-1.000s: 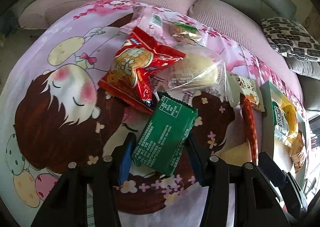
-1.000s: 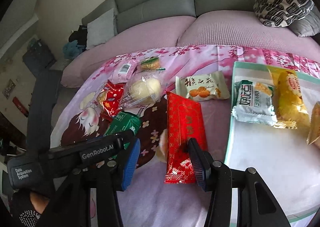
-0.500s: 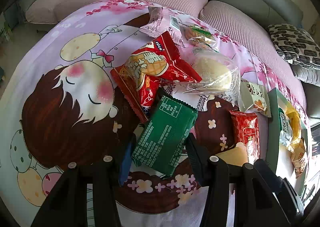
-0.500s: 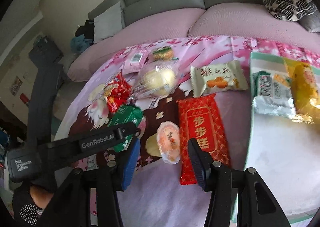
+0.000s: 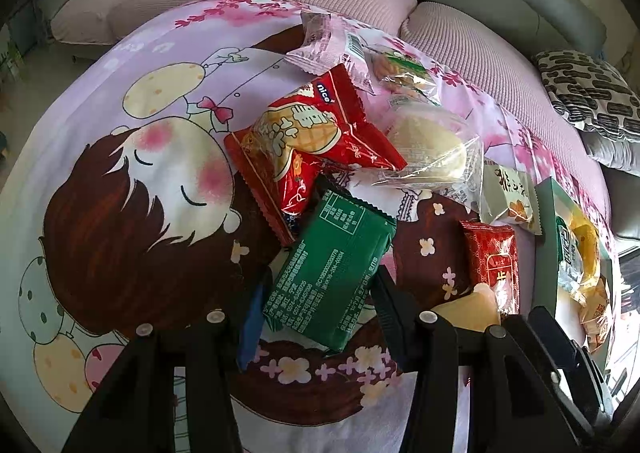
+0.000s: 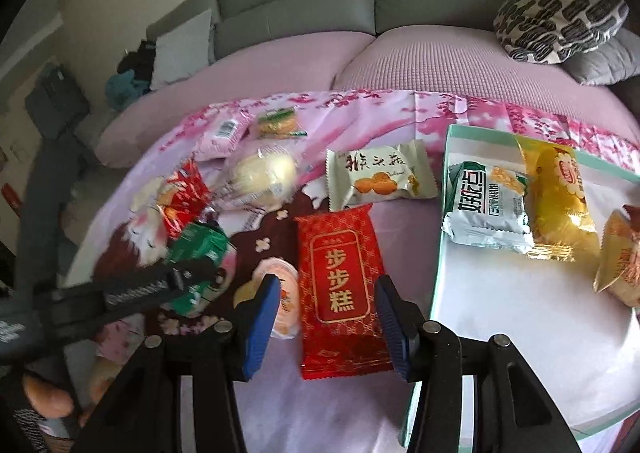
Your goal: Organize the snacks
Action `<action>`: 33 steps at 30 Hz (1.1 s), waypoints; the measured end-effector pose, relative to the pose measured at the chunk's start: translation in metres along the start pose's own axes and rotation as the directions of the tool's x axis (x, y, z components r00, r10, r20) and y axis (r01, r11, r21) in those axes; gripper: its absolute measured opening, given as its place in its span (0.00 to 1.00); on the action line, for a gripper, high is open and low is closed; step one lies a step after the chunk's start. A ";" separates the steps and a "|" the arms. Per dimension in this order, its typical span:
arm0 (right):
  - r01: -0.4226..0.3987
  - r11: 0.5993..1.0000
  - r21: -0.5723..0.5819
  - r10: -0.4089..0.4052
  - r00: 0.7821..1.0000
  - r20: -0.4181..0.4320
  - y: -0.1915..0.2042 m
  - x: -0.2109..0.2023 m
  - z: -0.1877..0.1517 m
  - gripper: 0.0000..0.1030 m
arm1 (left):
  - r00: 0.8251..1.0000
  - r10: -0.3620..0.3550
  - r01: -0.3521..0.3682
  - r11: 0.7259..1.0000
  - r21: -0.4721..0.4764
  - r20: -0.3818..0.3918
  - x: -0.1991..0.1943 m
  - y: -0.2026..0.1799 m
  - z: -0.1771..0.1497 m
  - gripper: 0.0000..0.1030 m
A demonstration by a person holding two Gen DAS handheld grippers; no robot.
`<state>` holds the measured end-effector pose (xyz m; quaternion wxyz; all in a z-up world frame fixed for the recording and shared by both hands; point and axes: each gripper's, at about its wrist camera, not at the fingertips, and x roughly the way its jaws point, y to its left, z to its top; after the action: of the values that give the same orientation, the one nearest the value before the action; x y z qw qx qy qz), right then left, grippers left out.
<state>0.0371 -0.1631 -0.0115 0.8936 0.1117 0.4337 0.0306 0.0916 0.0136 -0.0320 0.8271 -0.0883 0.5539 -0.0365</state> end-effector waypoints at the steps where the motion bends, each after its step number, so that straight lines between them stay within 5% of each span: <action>1: -0.003 1.000 -0.003 0.003 1.000 -0.004 0.001 0.001 0.000 0.50 | 1.000 0.000 0.000 1.000 -0.001 0.000 0.000 0.000 0.000 0.51; 9: -0.002 0.996 -0.085 0.002 1.000 -0.003 0.020 0.006 -0.003 0.50 | 1.000 -0.003 0.003 1.000 -0.004 -0.001 -0.001 0.000 0.000 0.51; 26: 0.228 0.948 -0.222 -0.234 0.972 -0.001 0.029 0.031 -0.010 0.58 | 1.000 0.009 -0.009 1.000 0.006 -0.006 0.003 -0.003 0.000 0.51; 33: 0.231 0.950 -0.211 -0.236 0.972 0.001 0.027 0.041 -0.004 0.61 | 1.000 0.010 -0.010 1.000 0.007 -0.007 0.003 -0.003 -0.001 0.51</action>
<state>0.0608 -0.1295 -0.0390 0.8923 -0.0357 0.4491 -0.0284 0.0923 0.0100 -0.0340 0.8258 -0.0826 0.5568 -0.0348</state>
